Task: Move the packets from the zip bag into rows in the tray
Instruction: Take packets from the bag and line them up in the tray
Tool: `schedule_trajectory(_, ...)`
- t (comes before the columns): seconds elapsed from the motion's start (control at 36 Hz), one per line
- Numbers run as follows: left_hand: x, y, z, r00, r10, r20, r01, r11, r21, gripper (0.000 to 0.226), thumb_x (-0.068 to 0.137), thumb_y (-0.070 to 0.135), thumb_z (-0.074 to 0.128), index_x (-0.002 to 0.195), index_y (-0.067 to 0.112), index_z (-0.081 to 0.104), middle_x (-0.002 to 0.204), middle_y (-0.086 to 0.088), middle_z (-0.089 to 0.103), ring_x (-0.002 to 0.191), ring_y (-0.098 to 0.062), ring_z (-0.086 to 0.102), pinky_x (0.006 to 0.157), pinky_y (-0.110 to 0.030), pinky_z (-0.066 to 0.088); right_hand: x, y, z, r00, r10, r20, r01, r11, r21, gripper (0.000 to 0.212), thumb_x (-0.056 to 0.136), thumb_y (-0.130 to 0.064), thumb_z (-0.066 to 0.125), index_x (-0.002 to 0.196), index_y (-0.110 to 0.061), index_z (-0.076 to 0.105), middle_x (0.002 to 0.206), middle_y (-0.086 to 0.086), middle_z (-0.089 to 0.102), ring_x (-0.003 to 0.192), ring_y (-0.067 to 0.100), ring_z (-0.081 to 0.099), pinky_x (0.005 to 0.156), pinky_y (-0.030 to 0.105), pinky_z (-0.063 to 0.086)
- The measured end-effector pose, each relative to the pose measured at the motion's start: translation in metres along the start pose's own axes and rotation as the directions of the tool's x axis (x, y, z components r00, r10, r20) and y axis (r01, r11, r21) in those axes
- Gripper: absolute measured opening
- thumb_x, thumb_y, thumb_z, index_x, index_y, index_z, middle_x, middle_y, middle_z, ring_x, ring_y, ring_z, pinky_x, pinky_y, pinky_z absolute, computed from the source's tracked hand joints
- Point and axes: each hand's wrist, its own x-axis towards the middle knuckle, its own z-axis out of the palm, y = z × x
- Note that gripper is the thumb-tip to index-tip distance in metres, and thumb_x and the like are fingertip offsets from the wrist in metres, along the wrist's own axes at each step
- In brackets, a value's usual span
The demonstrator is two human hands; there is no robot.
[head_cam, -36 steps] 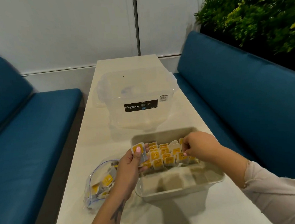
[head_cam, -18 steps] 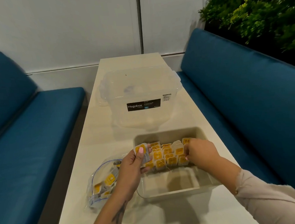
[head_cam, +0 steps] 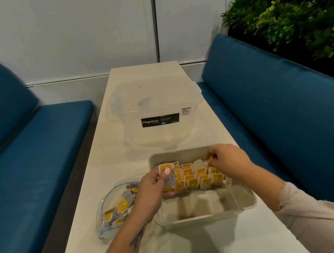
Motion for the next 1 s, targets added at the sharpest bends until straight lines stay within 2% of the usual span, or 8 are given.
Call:
schedule_trajectory(0.14, 0.006, 0.000, 0.010, 1.000, 0.013, -0.022, -0.012, 0.999, 0.032, 0.026, 0.089, 0.028, 0.061, 0.088, 0.004, 0.070, 0.086, -0.015, 0.068, 0.081, -0.021, 0.067, 0.056, -0.026, 0.055, -0.008, -0.030, -0.029, 0.984, -0.154, 0.086, 0.119, 0.938, 0.324, 0.011, 0.085, -0.037, 0.067, 0.093, -0.030, 0.070, 0.083, -0.015, 0.063, 0.078, 0.002, 0.057, 0.064, 0.018, 0.043)
schedule_trajectory(0.36, 0.008, 0.006, 0.022, 0.998, 0.061, 0.014, -0.062, 0.983, 0.173, 0.029, 0.083, 0.034, 0.068, 0.061, 0.016, 0.069, 0.065, -0.003, 0.057, 0.066, -0.010, 0.053, 0.058, -0.036, 0.056, -0.014, -0.052, -0.028, 0.960, -0.250, 0.129, 0.216, 0.948, 0.233, 0.007, 0.079, -0.034, 0.074, 0.083, -0.028, 0.073, 0.080, -0.010, 0.070, 0.075, 0.004, 0.060, 0.071, 0.026, 0.050)
schedule_trajectory(0.42, 0.009, 0.003, 0.023, 0.996, 0.089, 0.021, -0.091, 0.967, 0.237, 0.021, 0.082, 0.036, 0.069, 0.064, 0.025, 0.073, 0.063, 0.008, 0.062, 0.065, -0.004, 0.054, 0.063, -0.040, 0.055, -0.015, -0.050, -0.028, 0.960, -0.247, 0.130, 0.218, 0.955, 0.202, 0.005, 0.079, -0.032, 0.073, 0.082, -0.028, 0.073, 0.079, -0.010, 0.069, 0.072, 0.003, 0.059, 0.069, 0.026, 0.050)
schedule_trajectory(0.47, 0.007, 0.003, 0.023, 0.993, 0.113, 0.039, -0.119, 0.960, 0.251, 0.005, 0.079, 0.033, 0.074, 0.077, 0.037, 0.075, 0.070, 0.020, 0.070, 0.070, 0.009, 0.060, 0.064, -0.025, 0.052, -0.015, -0.046, -0.029, 0.962, -0.236, 0.137, 0.213, 0.963, 0.164, 0.003, 0.081, -0.031, 0.072, 0.083, -0.029, 0.072, 0.077, -0.011, 0.068, 0.069, 0.003, 0.057, 0.069, 0.026, 0.049)
schedule_trajectory(0.53, 0.005, 0.000, 0.021, 0.987, 0.158, 0.035, -0.161, 0.953, 0.255, 0.025, 0.076, 0.025, 0.077, 0.094, 0.042, 0.071, 0.085, 0.024, 0.071, 0.086, 0.010, 0.063, 0.071, -0.015, 0.050, -0.014, -0.039, -0.031, 0.962, -0.227, 0.149, 0.211, 0.971, 0.116, 0.004, 0.082, -0.031, 0.070, 0.084, -0.029, 0.071, 0.080, -0.010, 0.069, 0.075, 0.006, 0.060, 0.071, 0.028, 0.050)
schedule_trajectory(0.64, 0.006, -0.007, 0.009, 0.931, 0.365, -0.018, -0.323, 0.844, 0.429, 0.047, 0.079, 0.013, 0.073, 0.101, 0.053, 0.060, 0.109, 0.026, 0.064, 0.114, 0.009, 0.052, 0.095, -0.013, 0.041, -0.015, -0.020, -0.035, 0.966, -0.172, 0.191, 0.181, 0.983, -0.026, 0.007, 0.085, -0.031, 0.067, 0.089, -0.026, 0.070, 0.088, -0.007, 0.070, 0.082, 0.012, 0.061, 0.057, 0.017, 0.039)
schedule_trajectory(0.83, 0.009, -0.021, -0.002, 0.906, 0.420, -0.061, -0.329, 0.786, 0.523, 0.041, 0.091, 0.008, 0.055, 0.122, 0.035, 0.057, 0.126, 0.017, 0.055, 0.134, -0.009, 0.039, 0.109, -0.027, 0.032, -0.014, 0.015, -0.018, 0.979, -0.067, 0.191, 0.113, 0.963, -0.245, 0.003, 0.085, -0.030, 0.065, 0.088, -0.030, 0.065, 0.084, -0.011, 0.064, 0.076, 0.010, 0.055, 0.051, 0.018, 0.032)
schedule_trajectory(1.0, 0.005, -0.024, 0.001, 0.916, 0.400, -0.039, -0.326, 0.796, 0.509, 0.041, 0.093, 0.007, 0.052, 0.116, 0.041, 0.052, 0.128, 0.014, 0.056, 0.136, -0.008, 0.035, 0.111, -0.034, 0.034, -0.015, 0.029, 0.004, 0.986, -0.051, 0.160, 0.107, 0.926, -0.362, 0.013, 0.090, -0.033, 0.059, 0.099, -0.031, 0.067, 0.094, -0.007, 0.068, 0.080, 0.013, 0.053, 0.057, 0.018, 0.030)
